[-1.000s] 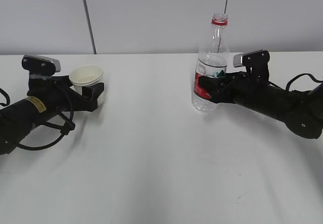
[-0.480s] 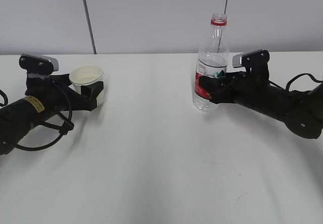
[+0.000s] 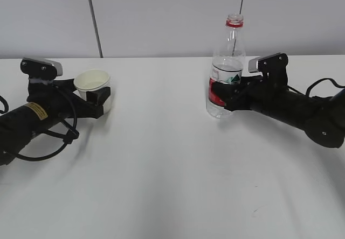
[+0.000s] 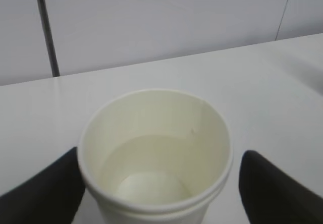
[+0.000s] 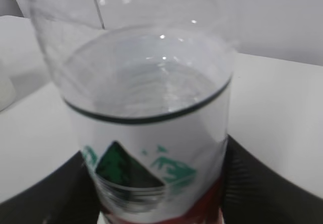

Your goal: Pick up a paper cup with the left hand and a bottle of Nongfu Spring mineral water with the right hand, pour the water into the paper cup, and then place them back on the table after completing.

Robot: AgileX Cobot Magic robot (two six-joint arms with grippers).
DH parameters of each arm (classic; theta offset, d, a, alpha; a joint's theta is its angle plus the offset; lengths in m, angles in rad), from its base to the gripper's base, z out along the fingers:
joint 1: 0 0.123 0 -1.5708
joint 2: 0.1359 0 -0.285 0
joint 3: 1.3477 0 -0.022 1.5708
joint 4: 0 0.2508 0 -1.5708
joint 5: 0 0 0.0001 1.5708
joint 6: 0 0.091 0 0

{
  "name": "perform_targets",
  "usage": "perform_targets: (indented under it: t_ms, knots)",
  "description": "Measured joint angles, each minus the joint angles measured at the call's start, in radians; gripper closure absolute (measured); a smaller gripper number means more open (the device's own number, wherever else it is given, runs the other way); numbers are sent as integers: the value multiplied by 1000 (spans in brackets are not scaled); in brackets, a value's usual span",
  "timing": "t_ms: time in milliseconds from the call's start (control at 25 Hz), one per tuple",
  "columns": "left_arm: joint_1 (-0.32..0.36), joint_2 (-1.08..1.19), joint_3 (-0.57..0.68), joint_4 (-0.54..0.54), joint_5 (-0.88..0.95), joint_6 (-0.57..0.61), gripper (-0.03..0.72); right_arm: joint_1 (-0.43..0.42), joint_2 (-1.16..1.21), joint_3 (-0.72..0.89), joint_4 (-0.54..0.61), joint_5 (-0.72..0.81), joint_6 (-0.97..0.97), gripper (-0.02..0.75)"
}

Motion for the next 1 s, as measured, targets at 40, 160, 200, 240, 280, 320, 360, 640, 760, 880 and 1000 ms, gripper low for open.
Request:
perform_targets:
  t_ms: [40,160,200,240,280,320,360,640,760,880,1000]
  knots:
    - [0,0,0,0,-1,0,125,0,0,0,-3,0,-2,254]
    - [0,0,0,0,-1,0,125,0,0,0,-18,-2,-4,214]
    - [0,0,0,0,-1,0,125,0,0,0,-20,-2,-4,209]
    - [0,0,0,0,-2,0,125,0,0,0,-23,-2,-4,206]
    - [0,0,0,0,-3,0,125,0,0,0,-27,-2,-4,204]
    - [0,0,0,0,-3,0,125,0,0,0,-27,-2,-4,203]
    - [0,0,0,0,-3,0,125,0,0,0,-27,-2,-4,202]
    - [0,0,0,0,-5,0,125,0,-29,45,-27,5,-6,173]
    - [0,0,0,0,-5,0,125,0,-54,59,-26,15,-6,122]
    - [0,0,0,0,-7,0,125,0,-61,65,-24,20,-8,106]
    - [0,0,0,0,-16,0,125,0,-61,65,-24,24,-10,103]
